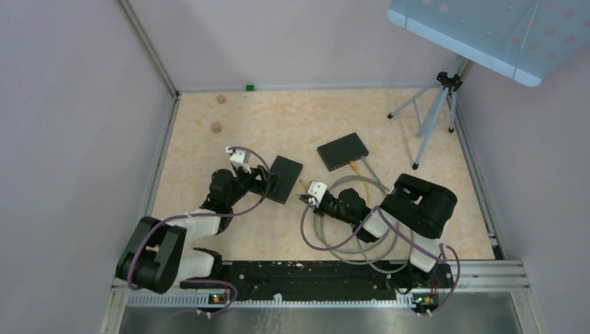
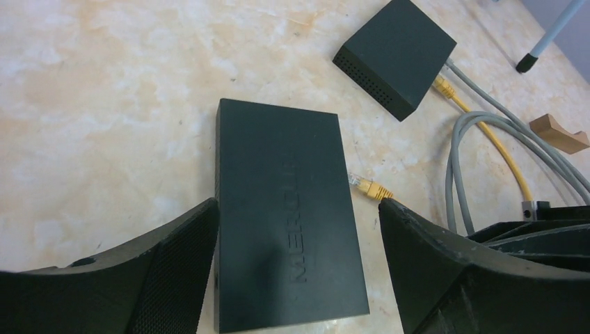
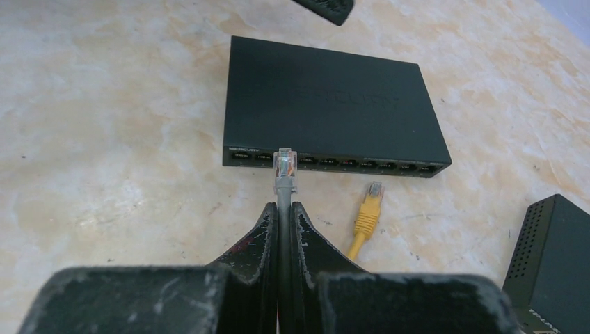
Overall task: Insert the plug into the switch port
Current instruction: Insert the connector into the switch port.
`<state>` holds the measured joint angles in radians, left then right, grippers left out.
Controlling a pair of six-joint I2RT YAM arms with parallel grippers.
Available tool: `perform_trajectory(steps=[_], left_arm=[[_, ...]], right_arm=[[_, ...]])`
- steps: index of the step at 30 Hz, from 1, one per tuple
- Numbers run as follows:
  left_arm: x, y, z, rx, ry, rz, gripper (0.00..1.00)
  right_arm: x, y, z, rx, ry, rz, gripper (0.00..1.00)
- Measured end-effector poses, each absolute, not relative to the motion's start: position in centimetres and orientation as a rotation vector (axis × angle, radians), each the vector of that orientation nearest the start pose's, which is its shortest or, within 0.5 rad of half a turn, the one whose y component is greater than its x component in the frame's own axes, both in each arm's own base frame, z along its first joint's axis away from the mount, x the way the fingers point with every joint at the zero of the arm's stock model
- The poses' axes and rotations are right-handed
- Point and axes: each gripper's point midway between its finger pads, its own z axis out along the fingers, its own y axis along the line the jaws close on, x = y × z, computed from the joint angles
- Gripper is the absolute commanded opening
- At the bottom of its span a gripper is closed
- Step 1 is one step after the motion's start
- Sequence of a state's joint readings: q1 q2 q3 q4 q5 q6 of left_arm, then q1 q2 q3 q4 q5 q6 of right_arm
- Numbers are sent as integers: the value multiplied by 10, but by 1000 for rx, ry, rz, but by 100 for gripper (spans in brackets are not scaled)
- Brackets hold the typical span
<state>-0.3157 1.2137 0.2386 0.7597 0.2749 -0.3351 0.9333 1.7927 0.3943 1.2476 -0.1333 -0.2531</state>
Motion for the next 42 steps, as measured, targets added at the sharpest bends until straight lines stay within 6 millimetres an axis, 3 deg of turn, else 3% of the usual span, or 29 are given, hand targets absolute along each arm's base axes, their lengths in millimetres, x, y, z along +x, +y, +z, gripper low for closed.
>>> perform_trajectory(steps=[4, 13, 22, 31, 42], left_arm=[[318, -178, 99, 257, 1828, -763, 85], [318, -188, 77, 310, 1894, -815, 77], [319, -184, 70, 314, 1915, -797, 77], [324, -179, 64, 271, 1951, -773, 75], [334, -180, 64, 210, 1968, -800, 73]], right_arm=[[246, 351, 51, -1085, 1393, 588, 0], [260, 362, 50, -1114, 1352, 531, 0], [260, 359, 34, -1146, 1386, 515, 0], [266, 364, 35, -1145, 1388, 517, 0], [254, 343, 23, -1152, 1441, 510, 0]])
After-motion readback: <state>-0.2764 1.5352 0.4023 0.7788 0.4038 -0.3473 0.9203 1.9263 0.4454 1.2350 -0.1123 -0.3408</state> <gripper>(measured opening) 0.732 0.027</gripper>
